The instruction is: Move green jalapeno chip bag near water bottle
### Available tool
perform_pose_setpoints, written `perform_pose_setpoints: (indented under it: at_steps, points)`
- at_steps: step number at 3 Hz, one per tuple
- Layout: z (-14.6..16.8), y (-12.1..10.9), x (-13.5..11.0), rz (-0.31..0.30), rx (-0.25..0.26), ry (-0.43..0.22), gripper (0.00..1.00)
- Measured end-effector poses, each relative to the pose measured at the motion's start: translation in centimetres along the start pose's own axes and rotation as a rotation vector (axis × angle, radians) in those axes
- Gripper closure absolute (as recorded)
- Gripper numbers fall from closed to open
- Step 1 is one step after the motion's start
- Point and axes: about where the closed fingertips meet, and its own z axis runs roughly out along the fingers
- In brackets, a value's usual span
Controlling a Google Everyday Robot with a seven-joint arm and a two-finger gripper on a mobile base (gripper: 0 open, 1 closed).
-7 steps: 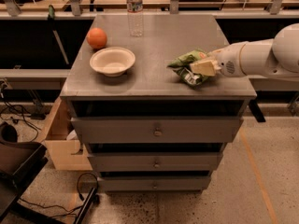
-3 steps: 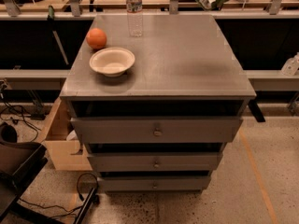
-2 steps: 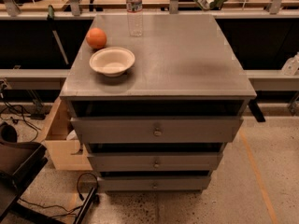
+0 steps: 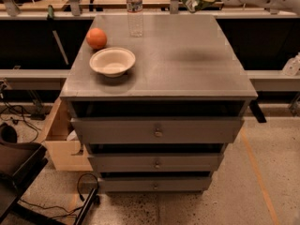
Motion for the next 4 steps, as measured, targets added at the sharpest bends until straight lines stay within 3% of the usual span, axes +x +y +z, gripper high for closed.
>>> perform_pose_setpoints:
  at_steps: [1,2,3,4]
  points:
    - [6.3,-1.5,1.6,-0.021,0.044,0.017,1.0]
    - [10.3,-3.1,2.8,-0.03,0.077,0.026,1.0]
    - [13.4,-3.0,4.0,-0.008,0.065,0.025,1.0]
    - [16.0,-1.1,5.4,0.017,0.015,0.04,1.0]
